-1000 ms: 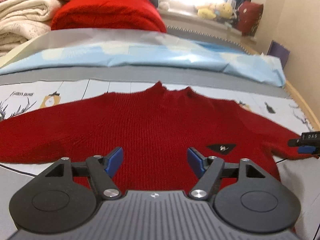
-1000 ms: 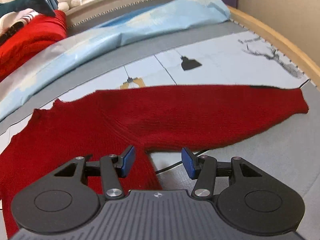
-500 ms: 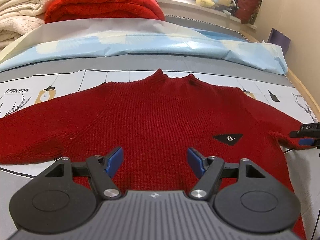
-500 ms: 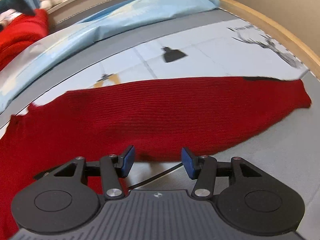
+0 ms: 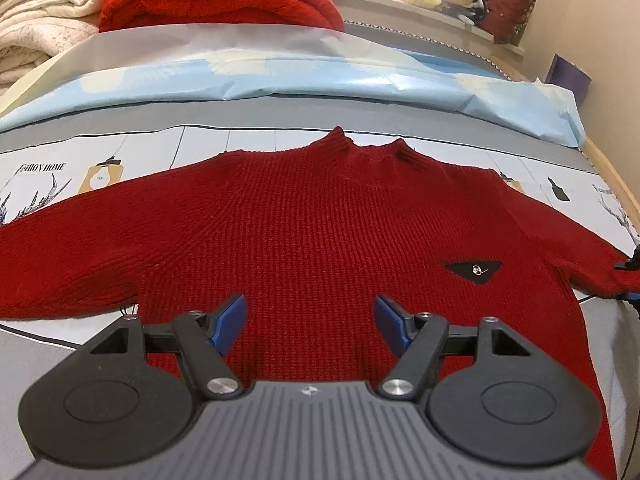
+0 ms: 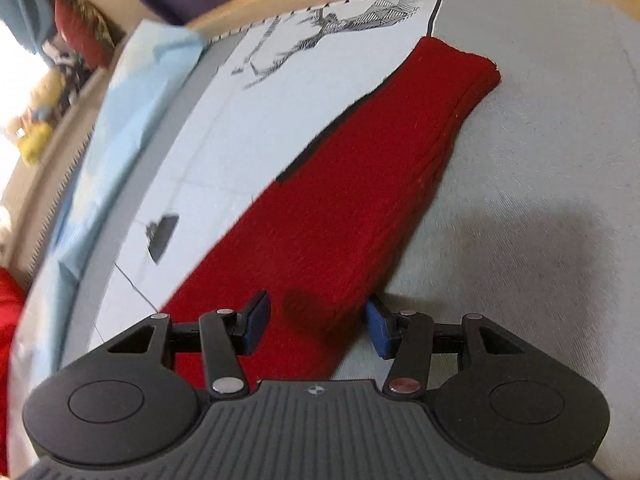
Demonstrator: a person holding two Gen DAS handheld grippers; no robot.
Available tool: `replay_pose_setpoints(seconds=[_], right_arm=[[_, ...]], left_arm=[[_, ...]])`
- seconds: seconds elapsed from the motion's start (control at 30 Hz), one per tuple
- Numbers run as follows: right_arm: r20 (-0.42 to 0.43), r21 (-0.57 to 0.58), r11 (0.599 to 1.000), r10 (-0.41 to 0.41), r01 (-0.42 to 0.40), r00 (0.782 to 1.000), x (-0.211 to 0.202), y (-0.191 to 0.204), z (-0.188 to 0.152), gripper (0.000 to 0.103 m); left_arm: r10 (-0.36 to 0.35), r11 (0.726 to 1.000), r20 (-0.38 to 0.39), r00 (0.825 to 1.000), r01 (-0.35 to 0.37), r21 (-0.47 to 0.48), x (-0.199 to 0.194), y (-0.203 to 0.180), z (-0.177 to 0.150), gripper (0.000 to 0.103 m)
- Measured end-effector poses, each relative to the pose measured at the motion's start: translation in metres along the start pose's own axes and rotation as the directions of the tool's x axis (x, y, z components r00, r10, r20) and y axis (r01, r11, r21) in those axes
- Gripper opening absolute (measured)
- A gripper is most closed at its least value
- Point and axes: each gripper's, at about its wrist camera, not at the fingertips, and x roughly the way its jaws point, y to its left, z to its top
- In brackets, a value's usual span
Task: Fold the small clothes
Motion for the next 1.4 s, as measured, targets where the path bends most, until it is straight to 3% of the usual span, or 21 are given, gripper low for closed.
replay_pose_setpoints(seconds=[0.1, 0.17, 0.3, 0.4, 0.47, 0.53, 0.63, 0.7, 0.73, 0.8, 0.87, 0.93, 1.0, 1.13, 1.2, 1.27, 1.3, 1.33, 1.4], right_arm=[[0.029, 0.039, 0.999, 0.019, -0.020, 0.999, 0.002, -0.007, 0.003, 0.042], [0.055, 0.027, 0.999, -0.018, 0.017, 0.998, 0.001, -0.007, 0.005, 0.014], [0.096, 0.042, 0.999, -0.033, 0.029, 0.995, -0.003, -0.006, 0.017, 0.011], [0.246, -0.168, 0.985, 0.011, 0.031, 0.969, -0.033, 0.043, 0.009, 0.011], [0.315, -0.334, 0.942, 0.102, 0.010, 0.944, -0.057, 0.086, -0.011, 0.011], [0.338, -0.493, 0.869, 0.222, -0.029, 0.915, -0.081, 0.128, -0.043, 0.011], [0.223, -0.735, 0.658, 0.464, -0.165, 0.857, -0.114, 0.189, -0.118, 0.011], [0.044, -0.839, 0.467, 0.570, -0.279, 0.820, -0.128, 0.216, -0.182, 0.011], [-0.061, -0.849, 0.397, 0.582, -0.349, 0.811, -0.130, 0.224, -0.210, 0.011], [-0.297, -0.835, 0.267, 0.518, -0.482, 0.802, -0.122, 0.231, -0.270, 0.012], [-0.470, -0.816, 0.161, 0.375, -0.555, 0.799, -0.107, 0.230, -0.319, 0.013], [-0.533, -0.809, 0.116, 0.269, -0.576, 0.802, -0.098, 0.224, -0.349, 0.013], [-0.552, -0.802, 0.129, 0.213, -0.583, 0.806, -0.095, 0.222, -0.357, 0.016], [-0.548, -0.756, 0.294, 0.206, -0.585, 0.811, -0.091, 0.224, -0.333, 0.028], [-0.544, -0.702, 0.425, 0.198, -0.572, 0.815, -0.081, 0.221, -0.312, 0.035], [-0.543, -0.612, 0.597, 0.159, -0.518, 0.825, -0.069, 0.211, -0.293, 0.039], [-0.557, -0.562, 0.654, 0.154, -0.507, 0.816, -0.065, 0.208, -0.290, 0.039], [-0.594, -0.503, 0.689, 0.162, -0.522, 0.788, -0.063, 0.203, -0.286, 0.039], [-0.655, -0.476, 0.668, 0.165, -0.572, 0.737, -0.066, 0.203, -0.290, 0.039]], left_arm=[[0.000, 1.000, 0.000, 1.000, 0.000, -0.006, -0.001, 0.003, 0.000, 0.075], [0.001, 1.000, 0.000, 1.000, -0.001, -0.013, -0.002, 0.006, 0.001, 0.075], [0.011, 1.000, -0.001, 1.000, -0.011, -0.023, -0.004, 0.014, 0.002, 0.075], [0.011, 0.999, 0.005, 1.000, -0.011, -0.039, -0.009, 0.023, 0.005, 0.075], [0.013, 0.998, 0.013, 1.000, -0.012, -0.053, -0.015, 0.030, 0.007, 0.075], [0.017, 0.998, 0.023, 1.000, -0.016, -0.069, -0.020, 0.038, 0.010, 0.075], [0.027, 0.995, 0.029, 0.999, -0.024, -0.099, -0.027, 0.051, 0.013, 0.075], [0.027, 0.993, 0.030, 0.999, -0.023, -0.119, -0.031, 0.061, 0.016, 0.075], [0.031, 0.991, 0.032, 0.999, -0.027, -0.128, -0.033, 0.065, 0.017, 0.075], [0.037, 0.988, 0.033, 0.999, -0.031, -0.151, -0.037, 0.075, 0.019, 0.075], [0.038, 0.983, 0.029, 0.999, -0.032, -0.180, -0.039, 0.085, 0.022, 0.075], [0.039, 0.978, 0.030, 0.999, -0.032, -0.207, -0.041, 0.093, 0.025, 0.075], [0.042, 0.973, 0.032, 0.999, -0.034, -0.227, -0.043, 0.100, 0.027, 0.075], [0.028, 0.961, 0.015, 0.999, -0.023, -0.276, -0.040, 0.111, 0.028, 0.075], [0.013, 0.948, -0.003, 1.000, -0.013, -0.317, -0.033, 0.119, 0.028, 0.074], [-0.012, 0.928, -0.023, 1.000, 0.003, -0.373, -0.025, 0.129, 0.029, 0.072], [-0.021, 0.917, -0.030, 0.999, 0.007, -0.399, -0.021, 0.133, 0.029, 0.070], [-0.027, 0.903, -0.036, 0.999, 0.009, -0.429, -0.018, 0.138, 0.029, 0.068], [-0.044, 0.882, -0.037, 0.998, 0.022, -0.471, -0.013, 0.144, 0.030, 0.068]])
